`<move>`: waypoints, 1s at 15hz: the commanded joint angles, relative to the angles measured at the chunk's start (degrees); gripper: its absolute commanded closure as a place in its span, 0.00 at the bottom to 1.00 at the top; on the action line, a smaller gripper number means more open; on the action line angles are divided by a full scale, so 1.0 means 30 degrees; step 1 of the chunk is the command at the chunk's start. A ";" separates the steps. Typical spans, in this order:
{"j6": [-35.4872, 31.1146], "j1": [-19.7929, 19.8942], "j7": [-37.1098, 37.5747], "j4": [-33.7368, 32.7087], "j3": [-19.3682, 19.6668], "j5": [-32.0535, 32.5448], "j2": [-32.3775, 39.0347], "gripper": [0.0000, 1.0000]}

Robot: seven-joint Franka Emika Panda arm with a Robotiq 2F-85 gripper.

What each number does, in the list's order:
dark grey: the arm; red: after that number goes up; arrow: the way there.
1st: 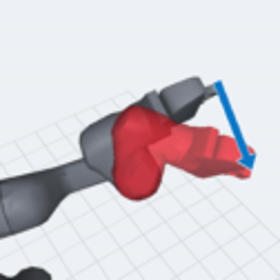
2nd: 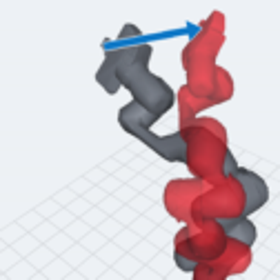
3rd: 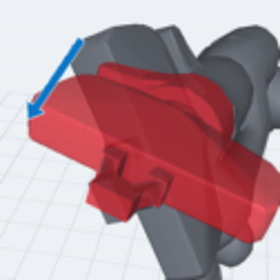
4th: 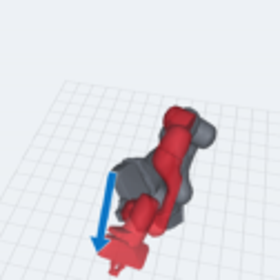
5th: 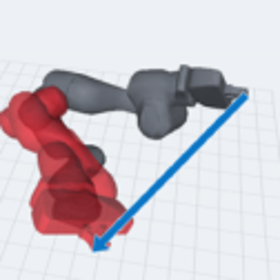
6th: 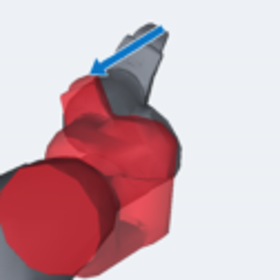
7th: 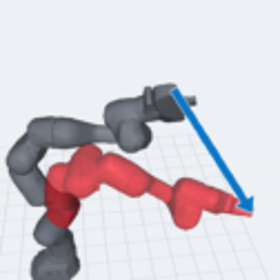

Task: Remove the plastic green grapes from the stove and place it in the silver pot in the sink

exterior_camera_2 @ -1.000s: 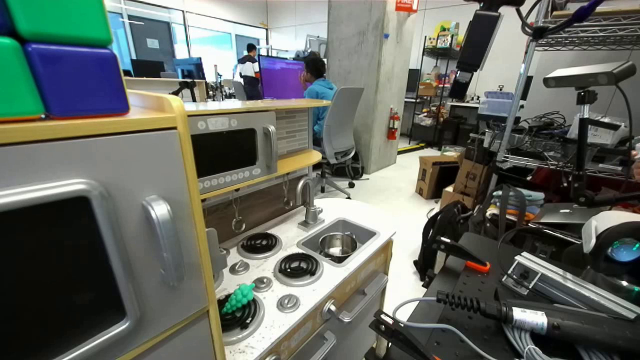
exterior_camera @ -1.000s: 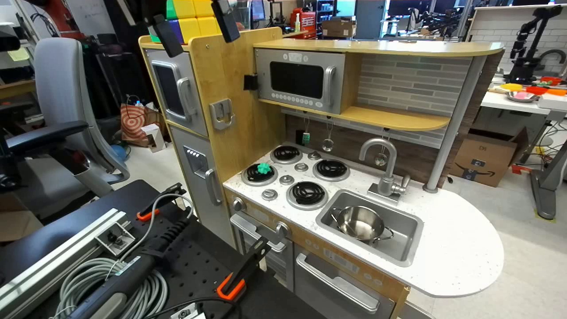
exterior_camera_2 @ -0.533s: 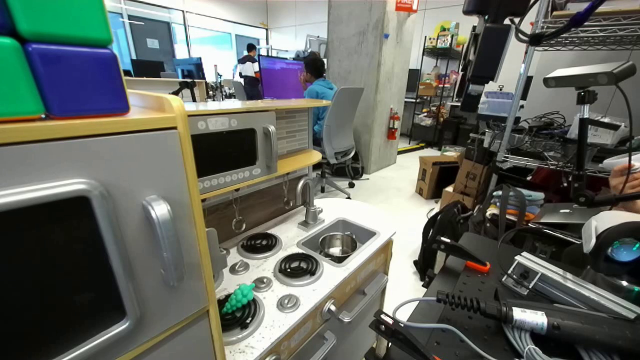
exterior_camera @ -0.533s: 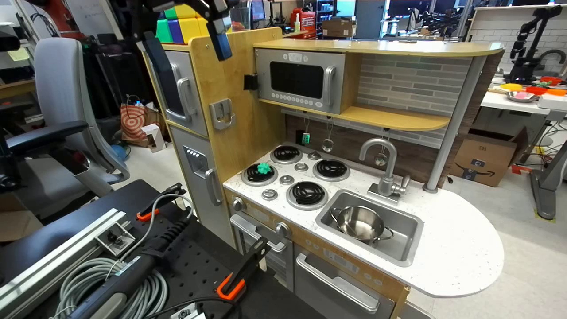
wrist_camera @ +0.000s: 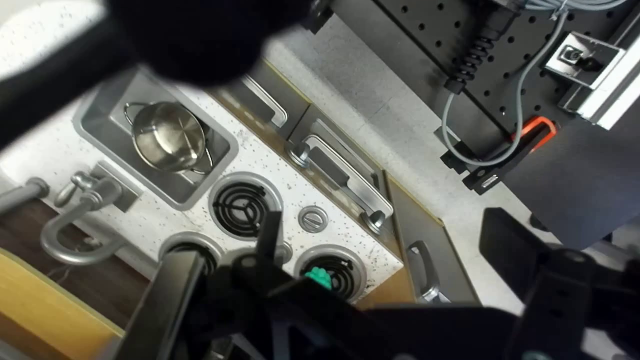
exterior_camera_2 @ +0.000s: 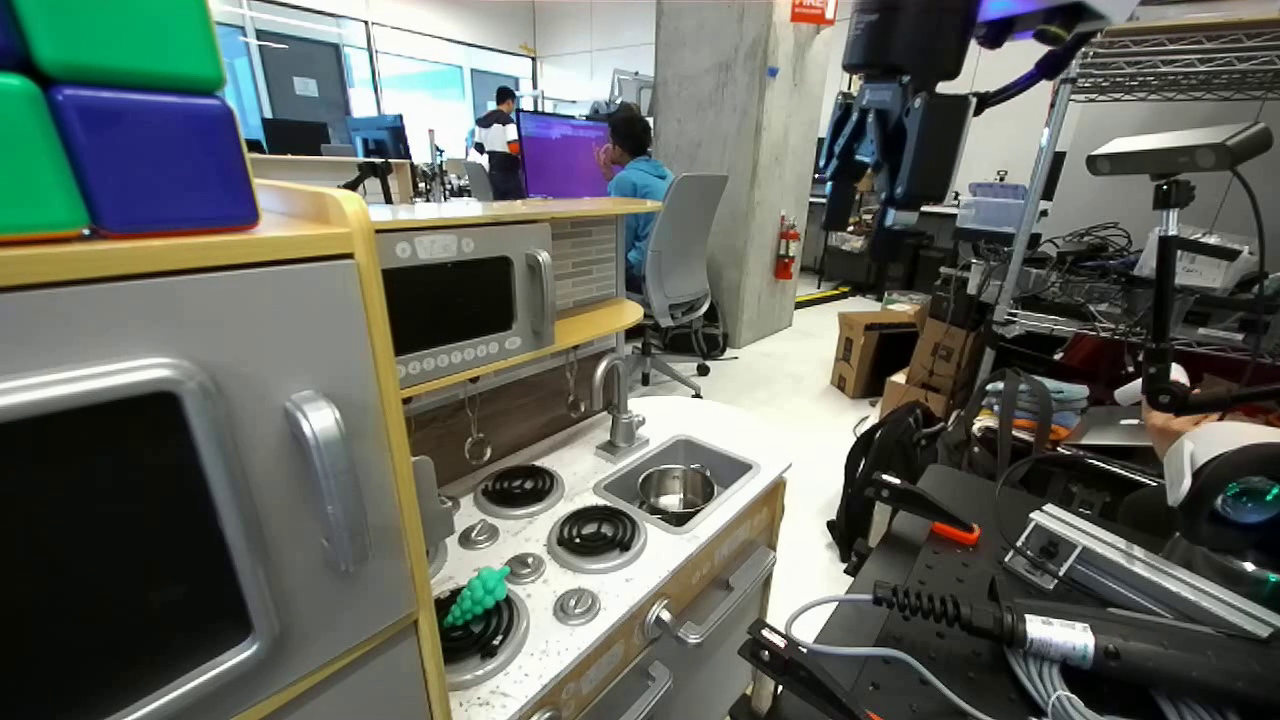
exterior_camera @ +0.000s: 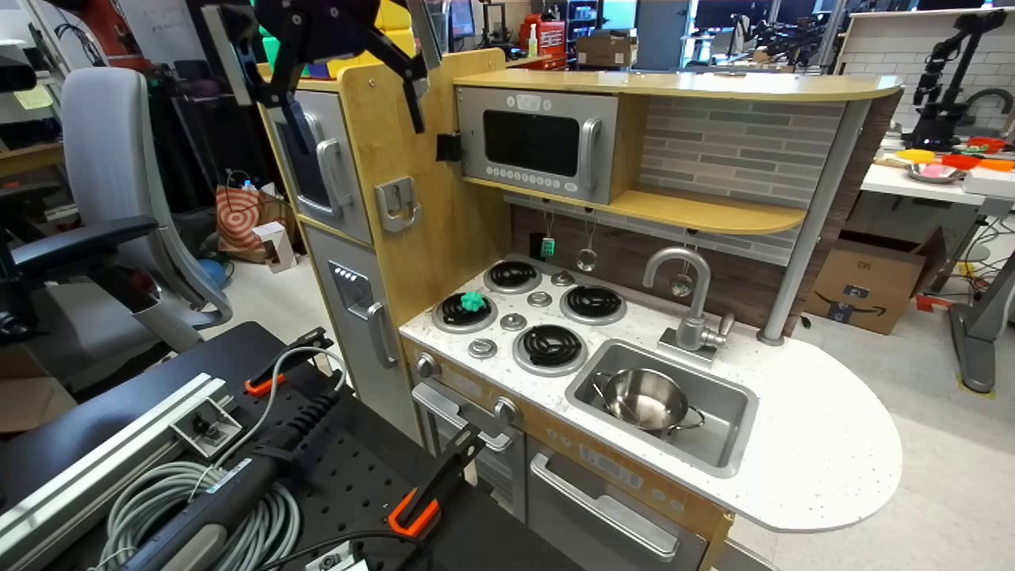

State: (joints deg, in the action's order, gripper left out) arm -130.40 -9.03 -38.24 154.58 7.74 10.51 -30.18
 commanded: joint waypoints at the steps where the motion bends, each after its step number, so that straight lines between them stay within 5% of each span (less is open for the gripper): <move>1: -0.1055 -0.1227 -0.3862 -0.2128 0.0571 -0.1533 0.3466 0.00; 5: -0.0533 -0.1357 -0.8583 -0.4648 0.0248 -0.3981 0.7088 0.00; 7: 0.0953 -0.0700 -0.8713 -0.6437 -0.0775 -0.3813 0.9648 0.00; 11: -0.0300 -0.0006 -0.2243 -0.9065 -0.2436 0.1291 1.4315 0.00; 14: -0.2804 -0.1607 0.2437 -1.0738 -0.1043 0.4383 1.7366 0.00; 15: -0.3516 -0.0806 0.3950 -1.1172 -0.1829 0.5736 1.8106 0.00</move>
State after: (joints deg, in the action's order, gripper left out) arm -136.51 -12.00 -37.18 127.08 2.93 19.34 16.20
